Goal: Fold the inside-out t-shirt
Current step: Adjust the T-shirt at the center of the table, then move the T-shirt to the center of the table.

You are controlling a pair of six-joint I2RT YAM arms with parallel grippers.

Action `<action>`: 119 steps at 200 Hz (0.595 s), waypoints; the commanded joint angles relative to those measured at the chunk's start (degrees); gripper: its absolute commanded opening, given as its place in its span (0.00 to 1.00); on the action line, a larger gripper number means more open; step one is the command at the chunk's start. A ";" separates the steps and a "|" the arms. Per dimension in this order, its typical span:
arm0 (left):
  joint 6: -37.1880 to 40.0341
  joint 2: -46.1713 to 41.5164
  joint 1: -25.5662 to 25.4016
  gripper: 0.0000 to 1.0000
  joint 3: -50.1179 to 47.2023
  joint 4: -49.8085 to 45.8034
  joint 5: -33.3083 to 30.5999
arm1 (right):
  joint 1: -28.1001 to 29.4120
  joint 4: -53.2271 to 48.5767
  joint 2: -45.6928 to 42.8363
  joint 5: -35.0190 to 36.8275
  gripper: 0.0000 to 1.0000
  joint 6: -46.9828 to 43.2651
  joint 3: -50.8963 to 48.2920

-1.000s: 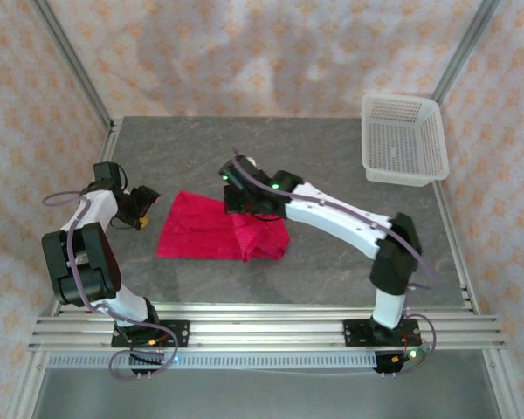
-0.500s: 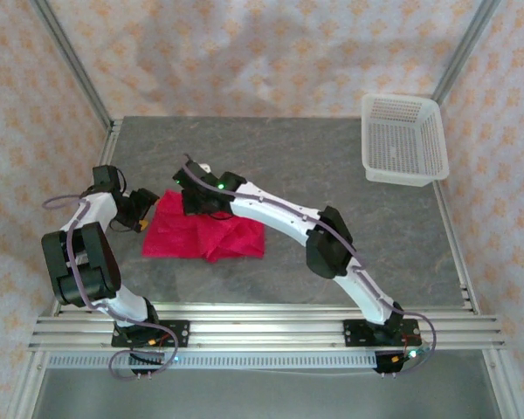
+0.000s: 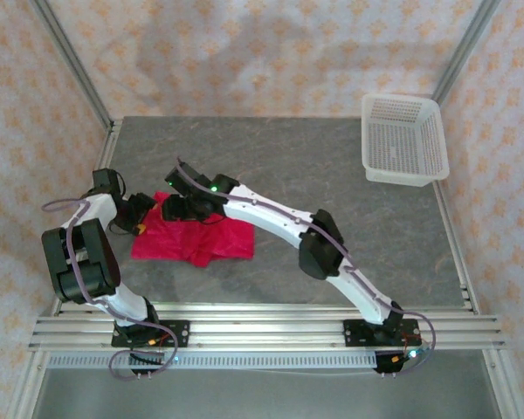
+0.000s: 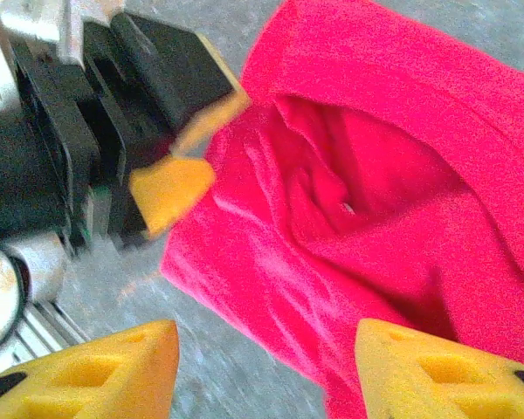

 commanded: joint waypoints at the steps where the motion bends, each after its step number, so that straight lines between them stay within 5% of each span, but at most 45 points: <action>1: 1.37 -2.01 0.44 0.69 1.14 -2.73 -4.02 | -0.27 4.70 -15.44 6.61 0.54 -2.54 -13.38; 30: 0.73 -0.50 0.44 0.66 -0.63 -0.30 -0.38 | -4.05 16.82 -24.66 6.26 0.26 3.14 -37.43; 77: -0.88 1.47 -2.52 0.61 -3.67 3.09 0.56 | -7.21 26.79 -18.01 -0.23 0.14 11.18 -47.60; 119: -5.29 1.90 -11.36 0.61 -6.53 6.87 -2.91 | -13.29 22.21 -18.80 7.75 0.06 11.27 -57.91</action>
